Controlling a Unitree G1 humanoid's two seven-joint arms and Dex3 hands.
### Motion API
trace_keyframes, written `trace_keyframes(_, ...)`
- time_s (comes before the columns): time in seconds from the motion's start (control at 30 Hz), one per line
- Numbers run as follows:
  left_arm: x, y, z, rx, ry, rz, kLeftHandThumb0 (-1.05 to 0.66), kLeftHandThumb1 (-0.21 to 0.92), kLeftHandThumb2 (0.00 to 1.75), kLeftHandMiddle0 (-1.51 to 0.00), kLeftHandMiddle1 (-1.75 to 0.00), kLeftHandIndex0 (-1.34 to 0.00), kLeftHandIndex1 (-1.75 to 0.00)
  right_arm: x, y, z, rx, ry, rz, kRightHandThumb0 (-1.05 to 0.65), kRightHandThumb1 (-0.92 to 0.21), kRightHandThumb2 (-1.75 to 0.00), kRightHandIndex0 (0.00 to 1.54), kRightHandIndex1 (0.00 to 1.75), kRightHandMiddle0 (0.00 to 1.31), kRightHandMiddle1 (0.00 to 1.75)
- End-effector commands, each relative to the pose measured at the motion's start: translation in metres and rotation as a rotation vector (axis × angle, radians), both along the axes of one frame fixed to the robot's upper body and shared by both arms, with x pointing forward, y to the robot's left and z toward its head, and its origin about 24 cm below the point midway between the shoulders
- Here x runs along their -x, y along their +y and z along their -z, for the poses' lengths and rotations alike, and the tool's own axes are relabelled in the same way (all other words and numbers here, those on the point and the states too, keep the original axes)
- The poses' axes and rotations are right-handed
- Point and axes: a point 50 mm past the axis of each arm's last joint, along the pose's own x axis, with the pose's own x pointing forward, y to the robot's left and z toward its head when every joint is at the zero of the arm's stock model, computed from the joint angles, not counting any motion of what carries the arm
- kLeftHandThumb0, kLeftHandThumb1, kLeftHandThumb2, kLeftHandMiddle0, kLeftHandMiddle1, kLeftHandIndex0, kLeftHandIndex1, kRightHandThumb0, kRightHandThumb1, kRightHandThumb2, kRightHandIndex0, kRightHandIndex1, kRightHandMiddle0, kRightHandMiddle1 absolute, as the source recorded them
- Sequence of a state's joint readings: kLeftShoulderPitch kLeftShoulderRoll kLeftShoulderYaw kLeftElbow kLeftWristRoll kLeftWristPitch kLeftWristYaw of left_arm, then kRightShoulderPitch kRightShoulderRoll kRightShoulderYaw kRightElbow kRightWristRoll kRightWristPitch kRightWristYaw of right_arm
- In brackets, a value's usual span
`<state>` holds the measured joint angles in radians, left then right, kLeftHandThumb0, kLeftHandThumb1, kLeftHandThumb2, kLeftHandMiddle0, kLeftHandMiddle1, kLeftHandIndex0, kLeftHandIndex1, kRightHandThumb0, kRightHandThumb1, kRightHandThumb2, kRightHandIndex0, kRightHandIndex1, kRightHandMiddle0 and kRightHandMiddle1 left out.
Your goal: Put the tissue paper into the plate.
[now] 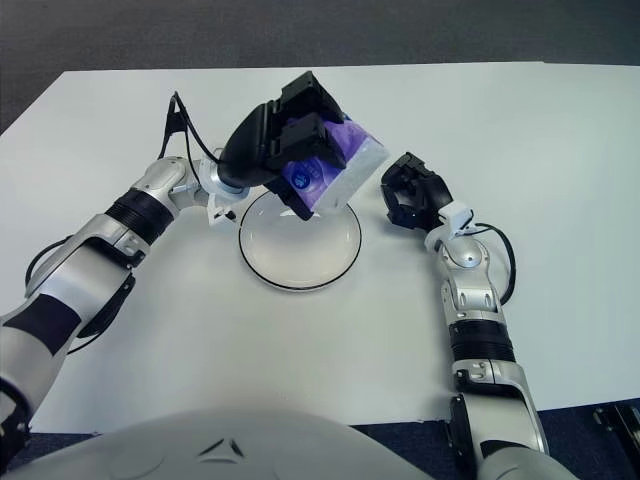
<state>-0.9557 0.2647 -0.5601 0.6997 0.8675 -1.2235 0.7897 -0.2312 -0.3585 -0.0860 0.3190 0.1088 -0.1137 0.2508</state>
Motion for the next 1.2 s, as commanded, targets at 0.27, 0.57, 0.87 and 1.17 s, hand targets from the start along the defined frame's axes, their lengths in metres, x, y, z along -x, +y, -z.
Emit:
trace_keyframes(0.27, 0.001, 0.010, 0.027, -0.163, 0.204, 0.037, 0.38, 0.61, 0.93, -0.39, -1.75, -0.50, -1.75, 0.029, 0.008, 0.062, -0.007, 0.314, -0.047, -0.38, -0.66, -0.86, 0.79, 1.75, 0.36, 1.75)
trace_keyframes(0.57, 0.001, 0.012, 0.030, -0.228, 0.228, 0.071, 0.05, 0.52, 0.97, -0.43, -1.74, -0.52, -1.46, 0.028, 0.008, 0.063, -0.005, 0.318, -0.049, -0.38, -0.67, -0.85, 0.79, 1.75, 0.35, 1.75)
trace_keyframes(0.87, -0.001, 0.017, 0.028, -0.324, 0.201, 0.045, -0.13, 0.67, 0.75, -0.46, -1.70, -0.43, -1.50, 0.027, 0.007, 0.065, 0.017, 0.325, -0.057, -0.38, -0.67, -0.84, 0.79, 1.75, 0.35, 1.75)
trace_keyframes(1.17, 0.006, 0.026, 0.010, -0.569, -0.012, -0.127, -0.80, 0.91, 0.77, -0.57, -1.01, -0.37, -0.58, 0.026, 0.006, 0.067, 0.021, 0.326, -0.060, -0.38, -0.67, -0.84, 0.79, 1.75, 0.35, 1.75)
